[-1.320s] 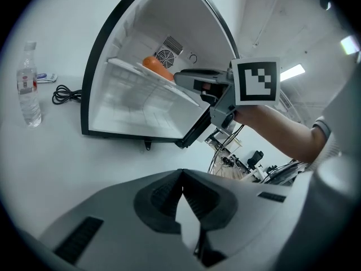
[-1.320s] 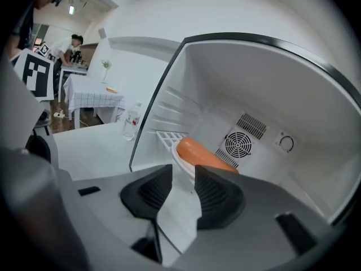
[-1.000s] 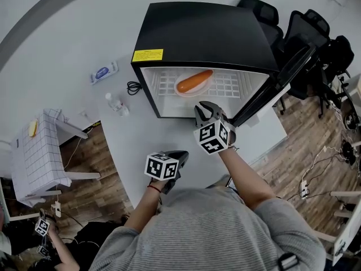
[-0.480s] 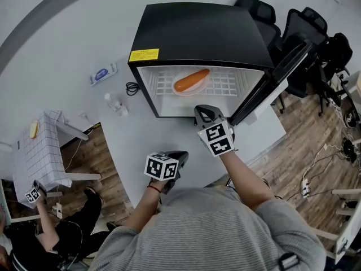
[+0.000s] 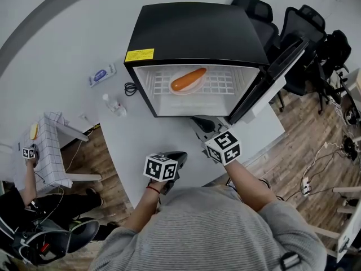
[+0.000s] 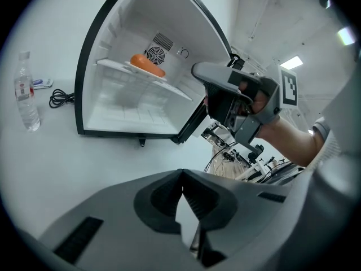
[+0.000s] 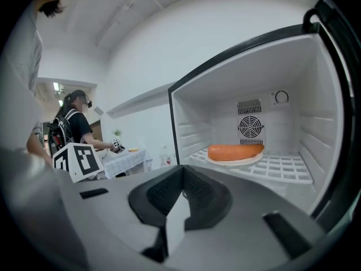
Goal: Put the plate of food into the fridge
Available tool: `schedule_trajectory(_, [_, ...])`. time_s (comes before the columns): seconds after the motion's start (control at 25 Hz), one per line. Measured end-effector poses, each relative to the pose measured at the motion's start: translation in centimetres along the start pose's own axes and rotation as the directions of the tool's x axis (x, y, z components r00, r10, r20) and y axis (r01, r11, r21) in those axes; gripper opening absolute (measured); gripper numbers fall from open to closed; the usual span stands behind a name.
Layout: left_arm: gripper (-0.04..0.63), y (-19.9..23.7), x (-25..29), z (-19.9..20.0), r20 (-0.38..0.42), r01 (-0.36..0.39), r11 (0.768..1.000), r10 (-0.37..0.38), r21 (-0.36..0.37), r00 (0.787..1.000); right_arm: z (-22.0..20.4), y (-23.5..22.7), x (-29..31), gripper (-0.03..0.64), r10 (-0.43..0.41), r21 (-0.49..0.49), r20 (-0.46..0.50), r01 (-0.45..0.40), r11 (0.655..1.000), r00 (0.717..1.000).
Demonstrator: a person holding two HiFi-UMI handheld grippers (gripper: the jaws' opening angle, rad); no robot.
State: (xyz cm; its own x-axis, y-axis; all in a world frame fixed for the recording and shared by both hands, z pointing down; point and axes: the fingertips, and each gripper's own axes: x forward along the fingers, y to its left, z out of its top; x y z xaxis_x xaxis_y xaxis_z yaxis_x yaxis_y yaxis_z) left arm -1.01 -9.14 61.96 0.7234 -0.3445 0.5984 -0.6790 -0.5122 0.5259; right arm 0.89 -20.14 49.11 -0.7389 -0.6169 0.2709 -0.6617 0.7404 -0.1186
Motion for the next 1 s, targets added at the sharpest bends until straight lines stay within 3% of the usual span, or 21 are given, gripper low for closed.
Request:
schedule_trajectory(0.44, [0.011,-1.3,-0.5,0.3,0.033,-0.005,1.0,0.005,0.005,0.999,-3.2,4.0,-3.3,0.012,0.154,0.091,-0.005,-0.153,0.984,0.988])
schedule_trajectory(0.64, [0.011,-2.6,-1.2,1.8,0.121,-0.002,0.998,-0.005,0.061,0.993,-4.2,4.8,-4.9,0.012,0.192,0.145,0.018,-0.193,0.97,0.981])
schedule_trajectory(0.84, [0.011,-4.4,-2.7,4.5,0.268,-0.014,0.989,-0.026,0.144,0.963,-3.1,5.4,-5.9,0.012,0.216,0.165,0.07,-0.225,0.96,0.974])
schedule_trajectory(1.0, [0.011,-6.3,-4.8,7.1,0.405,-0.032,0.976,-0.059,0.215,0.912,-1.5,6.1,-7.1,0.012,0.226,0.172,0.121,-0.244,0.954,0.967])
